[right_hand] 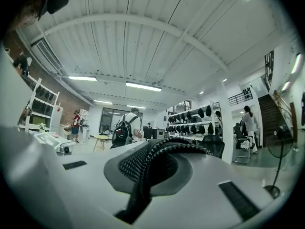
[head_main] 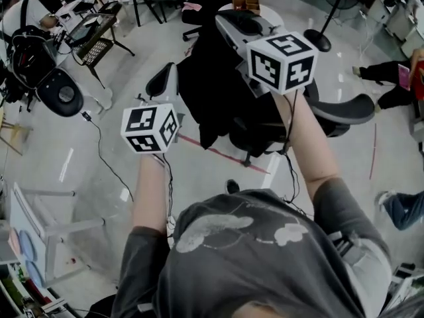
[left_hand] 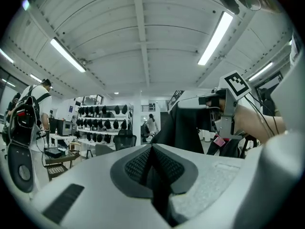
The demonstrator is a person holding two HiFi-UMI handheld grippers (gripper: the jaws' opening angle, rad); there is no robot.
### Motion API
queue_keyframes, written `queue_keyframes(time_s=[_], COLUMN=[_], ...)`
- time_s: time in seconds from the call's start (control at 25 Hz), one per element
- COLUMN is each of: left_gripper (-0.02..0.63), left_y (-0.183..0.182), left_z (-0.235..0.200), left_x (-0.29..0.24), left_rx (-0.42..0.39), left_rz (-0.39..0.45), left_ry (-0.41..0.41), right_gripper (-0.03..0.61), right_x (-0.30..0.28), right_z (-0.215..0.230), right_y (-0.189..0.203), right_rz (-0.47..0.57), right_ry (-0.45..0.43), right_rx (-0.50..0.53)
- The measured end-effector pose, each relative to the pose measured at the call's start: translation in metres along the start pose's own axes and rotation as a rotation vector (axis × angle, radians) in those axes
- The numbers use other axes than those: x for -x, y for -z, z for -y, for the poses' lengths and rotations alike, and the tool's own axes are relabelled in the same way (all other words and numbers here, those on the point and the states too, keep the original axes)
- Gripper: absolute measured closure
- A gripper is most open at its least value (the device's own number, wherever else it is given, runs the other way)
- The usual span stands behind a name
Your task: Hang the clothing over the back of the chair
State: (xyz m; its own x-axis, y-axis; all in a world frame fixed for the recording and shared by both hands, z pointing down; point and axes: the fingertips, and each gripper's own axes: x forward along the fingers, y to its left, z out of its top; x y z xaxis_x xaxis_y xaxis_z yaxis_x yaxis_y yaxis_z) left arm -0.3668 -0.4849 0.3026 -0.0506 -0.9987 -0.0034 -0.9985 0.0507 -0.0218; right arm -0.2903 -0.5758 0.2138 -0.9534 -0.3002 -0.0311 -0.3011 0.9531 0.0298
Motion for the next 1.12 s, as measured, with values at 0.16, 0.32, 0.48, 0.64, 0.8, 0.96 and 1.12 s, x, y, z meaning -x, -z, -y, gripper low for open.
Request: queue_keyframes(time_s=[0.16,0.32,0.48,0.64,0.8,0.96,1.12], left_gripper=[0.612,0.612,0.612,0.612,0.612,0.612,0.612], left_y=[-0.013,-0.024,-0.027,-0.026,-0.034,-0.044,-0.053], left_z=[0.025,0.051,0.081,0.113,0.142,0.167,0.187], left_x=[-0.023,-0.046,-0.057,-0.071,-0.081,-0.083,-0.079], left_rx=[-0.014,-0.022,-0.033,-0.041,-0.044,-0.05,-0.049], left_rz=[0.014,0.022,0.025,0.024,0.034,0.056,0.071], left_ry=[0.051,0.116,0.182,0.253,0.32,0.389,0.439], right_gripper=[0.578,0.58,0.578,0.578,0.578,0.578,0.578], right_x=[0.025,0.051,0.082,0.118,0.159,0.202,0.242], right_z=[0.036,0.071,0.093,0.118,0.144,0.156,0.155], right_y=[-0.015,-0.018,-0.022,-0.031,-0.048,-0.064,-0.077], right_rz=[0.013,0.023,0.054,0.091,0.127,0.152,0.182], right_ry=[0.083,0.166,0.245,0.328,0.416,0.502,0.58], right_rx=[0.005,-0.019,-0.047,-0.05,-0.054,-0.024,-0.007])
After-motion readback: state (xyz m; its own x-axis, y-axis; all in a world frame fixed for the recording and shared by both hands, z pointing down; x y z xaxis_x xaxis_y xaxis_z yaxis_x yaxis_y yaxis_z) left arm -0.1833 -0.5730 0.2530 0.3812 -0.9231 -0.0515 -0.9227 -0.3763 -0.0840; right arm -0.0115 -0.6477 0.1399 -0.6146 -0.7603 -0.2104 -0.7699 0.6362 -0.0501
